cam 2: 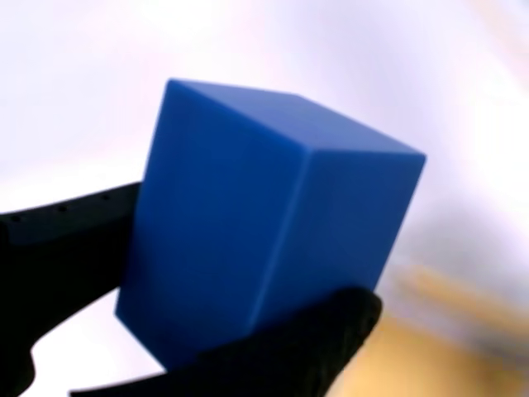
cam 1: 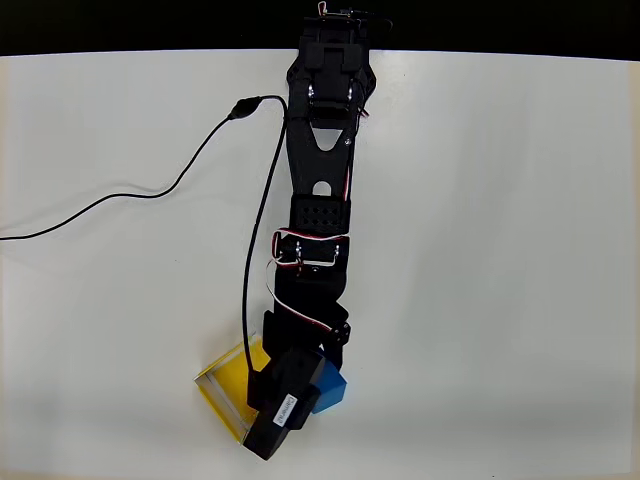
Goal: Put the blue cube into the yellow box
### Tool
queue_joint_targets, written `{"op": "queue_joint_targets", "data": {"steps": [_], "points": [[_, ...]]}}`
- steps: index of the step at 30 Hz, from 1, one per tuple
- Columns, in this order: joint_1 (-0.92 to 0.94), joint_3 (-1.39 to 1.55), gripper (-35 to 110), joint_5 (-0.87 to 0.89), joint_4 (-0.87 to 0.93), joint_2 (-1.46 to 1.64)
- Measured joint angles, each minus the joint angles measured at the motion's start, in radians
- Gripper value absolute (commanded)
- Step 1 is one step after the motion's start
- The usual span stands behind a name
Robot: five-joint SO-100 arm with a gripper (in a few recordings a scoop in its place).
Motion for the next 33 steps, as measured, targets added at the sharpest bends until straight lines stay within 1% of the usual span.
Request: {"op": "queue_joint_targets", "data": {"steps": [8, 12, 20, 26, 33], "points": [[0.207, 0.0, 17, 0.126, -0.051, 0.0], [0.258, -0.005, 17, 0.184, -0.095, 0.0], [0.272, -0.092, 17, 0.241, -0.164, -0.138], [0.253, -0.143, 17, 0.258, -0.195, -0.268], [0.212, -0.152, 17, 0.276, -0.216, -0.342]]}}
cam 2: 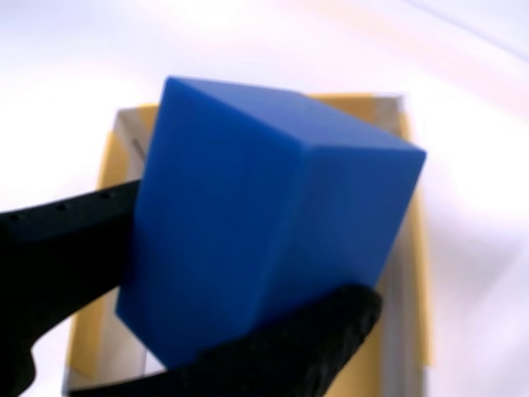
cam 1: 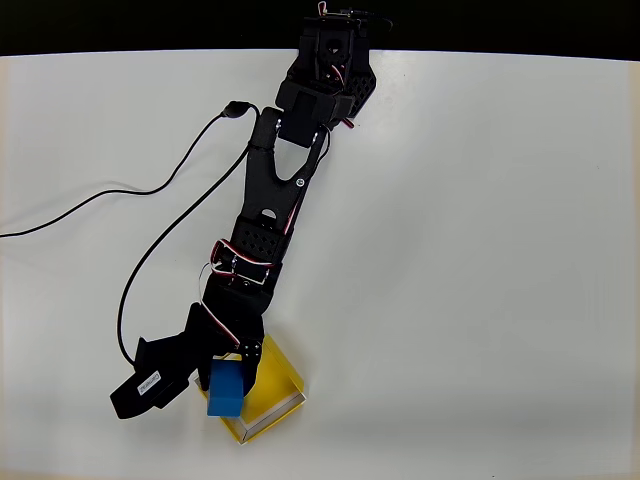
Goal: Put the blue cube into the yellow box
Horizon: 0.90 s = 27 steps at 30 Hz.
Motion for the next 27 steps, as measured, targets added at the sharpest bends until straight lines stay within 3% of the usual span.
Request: {"op": "queue_joint_targets", "data": {"steps": [12, 27], "points": [[-0.049, -0.043, 18, 0.021, -0.037, -0.114], [-0.025, -0.061, 34, 0.095, -0.054, -0.175]]}}
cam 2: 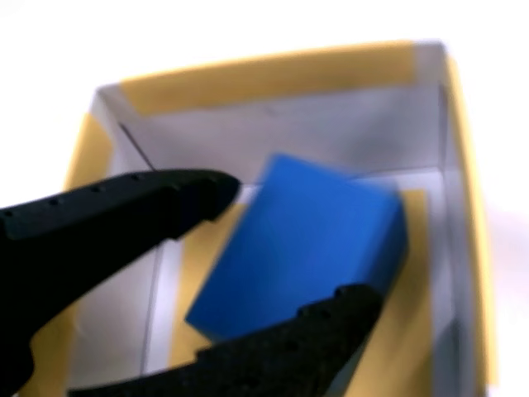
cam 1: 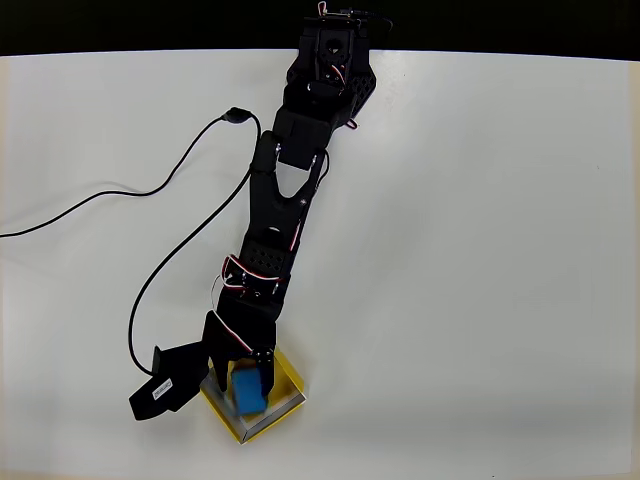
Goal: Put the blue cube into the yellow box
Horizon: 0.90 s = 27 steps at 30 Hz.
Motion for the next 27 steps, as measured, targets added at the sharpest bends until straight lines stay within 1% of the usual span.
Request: {"op": "queue_joint_targets", "data": {"steps": [7, 13, 17, 21, 25, 27], "points": [[0.002, 0.0, 34, -0.021, -0.046, -0.002], [-0.003, -0.006, 26, -0.064, -0.055, 0.029], [-0.008, 0.006, 20, -0.046, -0.02, 0.161], [-0.009, 0.1, 15, -0.006, 0.051, 0.364], [-0.011, 0.249, 12, 0.009, 0.149, 0.574], [-0.014, 0.339, 12, 0.009, 0.167, 0.663]]}}
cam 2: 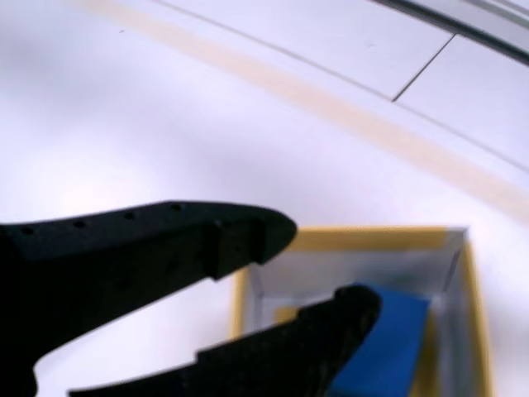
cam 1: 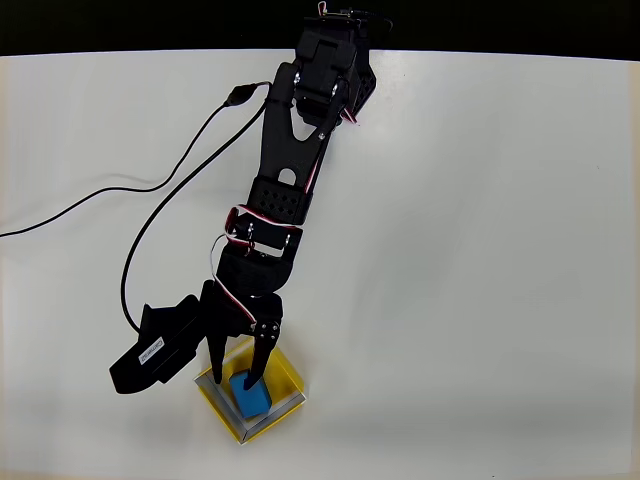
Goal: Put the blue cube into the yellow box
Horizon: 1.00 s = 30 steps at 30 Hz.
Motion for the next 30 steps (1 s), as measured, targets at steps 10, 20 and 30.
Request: {"op": "queue_joint_targets", "data": {"steps": [10, 20, 30], "points": [[-0.02, 0.459, 5, 0.0, 0.049, 0.382], [-0.127, 0.957, 4, 0.032, 0.206, 0.879], [-0.187, 1.218, 3, 0.015, 0.517, 1.345]]}}
